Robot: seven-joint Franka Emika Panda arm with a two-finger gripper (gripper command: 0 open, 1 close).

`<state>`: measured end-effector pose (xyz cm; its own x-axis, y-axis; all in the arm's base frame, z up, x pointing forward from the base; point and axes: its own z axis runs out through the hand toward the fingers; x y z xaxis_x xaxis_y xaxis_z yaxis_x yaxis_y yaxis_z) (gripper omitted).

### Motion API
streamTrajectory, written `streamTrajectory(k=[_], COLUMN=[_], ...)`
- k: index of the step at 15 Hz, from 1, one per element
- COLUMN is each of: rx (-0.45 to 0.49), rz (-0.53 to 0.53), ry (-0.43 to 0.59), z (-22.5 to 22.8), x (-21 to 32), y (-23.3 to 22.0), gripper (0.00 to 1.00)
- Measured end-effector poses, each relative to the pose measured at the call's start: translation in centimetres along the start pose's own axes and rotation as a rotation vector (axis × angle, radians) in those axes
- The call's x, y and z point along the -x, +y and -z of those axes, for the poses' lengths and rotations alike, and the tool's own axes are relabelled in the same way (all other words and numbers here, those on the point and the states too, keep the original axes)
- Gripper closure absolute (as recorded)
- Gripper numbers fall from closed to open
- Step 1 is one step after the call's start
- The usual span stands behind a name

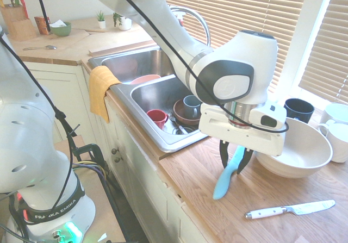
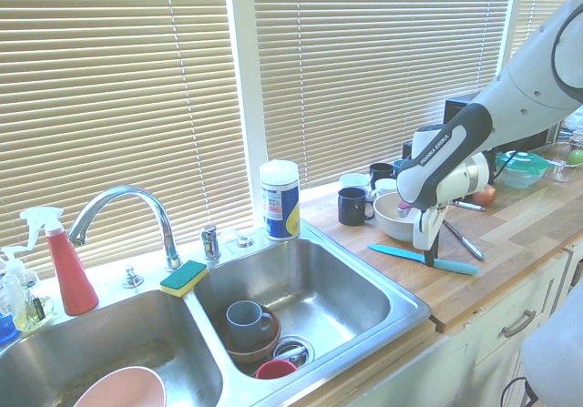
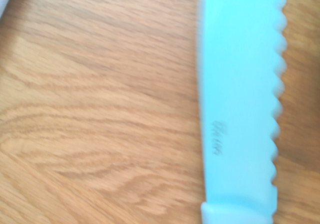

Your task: Put the knife into the sink

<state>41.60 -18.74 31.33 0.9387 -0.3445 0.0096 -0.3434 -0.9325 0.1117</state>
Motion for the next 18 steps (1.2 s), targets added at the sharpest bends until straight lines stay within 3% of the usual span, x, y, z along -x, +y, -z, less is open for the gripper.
streamTrajectory(k=[6, 10, 18], rx=[-0.007, -0.064, -0.117], rz=[-0.016, -0.082, -0.089], ry=[0.001, -0.016, 0.036], z=[0.1, 0.5, 7.7], x=[0.0, -0.2, -0.1], y=[0.4, 1.1, 0.2], gripper=[1.0, 1.0, 1.0])
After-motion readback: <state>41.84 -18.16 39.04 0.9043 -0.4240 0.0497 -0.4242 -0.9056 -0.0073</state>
